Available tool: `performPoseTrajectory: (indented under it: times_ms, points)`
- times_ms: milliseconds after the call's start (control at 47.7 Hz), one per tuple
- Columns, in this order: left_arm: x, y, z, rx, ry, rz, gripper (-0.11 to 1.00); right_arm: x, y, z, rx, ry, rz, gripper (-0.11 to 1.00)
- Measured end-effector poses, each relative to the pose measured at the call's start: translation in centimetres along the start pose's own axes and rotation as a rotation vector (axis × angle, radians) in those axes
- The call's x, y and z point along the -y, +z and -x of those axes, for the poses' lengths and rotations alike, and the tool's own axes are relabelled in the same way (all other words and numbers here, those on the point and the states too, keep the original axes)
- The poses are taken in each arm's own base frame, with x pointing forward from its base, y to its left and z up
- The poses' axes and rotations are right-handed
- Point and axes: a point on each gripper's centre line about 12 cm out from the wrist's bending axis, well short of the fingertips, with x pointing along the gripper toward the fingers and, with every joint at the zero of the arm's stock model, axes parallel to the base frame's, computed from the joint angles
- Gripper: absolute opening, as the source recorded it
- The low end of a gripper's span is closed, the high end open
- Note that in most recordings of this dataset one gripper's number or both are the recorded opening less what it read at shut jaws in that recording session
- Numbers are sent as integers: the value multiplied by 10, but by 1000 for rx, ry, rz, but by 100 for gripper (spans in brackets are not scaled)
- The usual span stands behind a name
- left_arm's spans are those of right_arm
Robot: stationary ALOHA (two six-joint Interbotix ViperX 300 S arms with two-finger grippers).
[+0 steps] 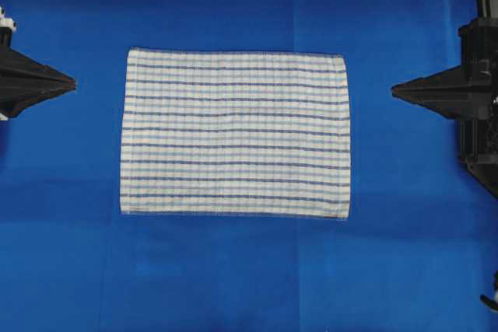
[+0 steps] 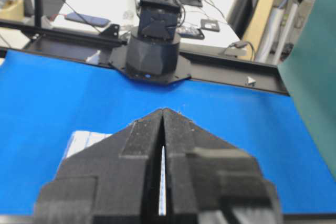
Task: Fold the blue towel.
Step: 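Move both grippers toward the top corners of the white striped towel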
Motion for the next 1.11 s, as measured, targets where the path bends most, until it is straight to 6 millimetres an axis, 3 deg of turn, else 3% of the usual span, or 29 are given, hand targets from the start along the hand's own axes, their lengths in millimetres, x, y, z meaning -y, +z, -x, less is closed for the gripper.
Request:
performPoseTrajectory:
  times_ms: [314,628,670,775,880,984,1110]
  points:
    - [-24,-14,-8,-64,122,27,0,39,-25,-7,-142,-186,2,21]
    - [-71,-74,-24,-315,315,56,1,84,-76,-14,-361,-380,-73,22]
    - [-77,-84,-24,-355,337,64,3,90,-85,-15,-398,-405,-89,28]
    - [-90,-107,-26,-443,382,85,23,101,-105,-15,-475,-447,-118,59]
    - [-100,-127,-28,-515,414,104,54,107,-122,-16,-539,-470,-146,86]
    - [-111,-143,-30,-566,446,119,82,112,-141,-16,-597,-494,-176,87]
    - [-123,-164,-29,-618,488,141,82,117,-160,-18,-636,-512,-193,85]
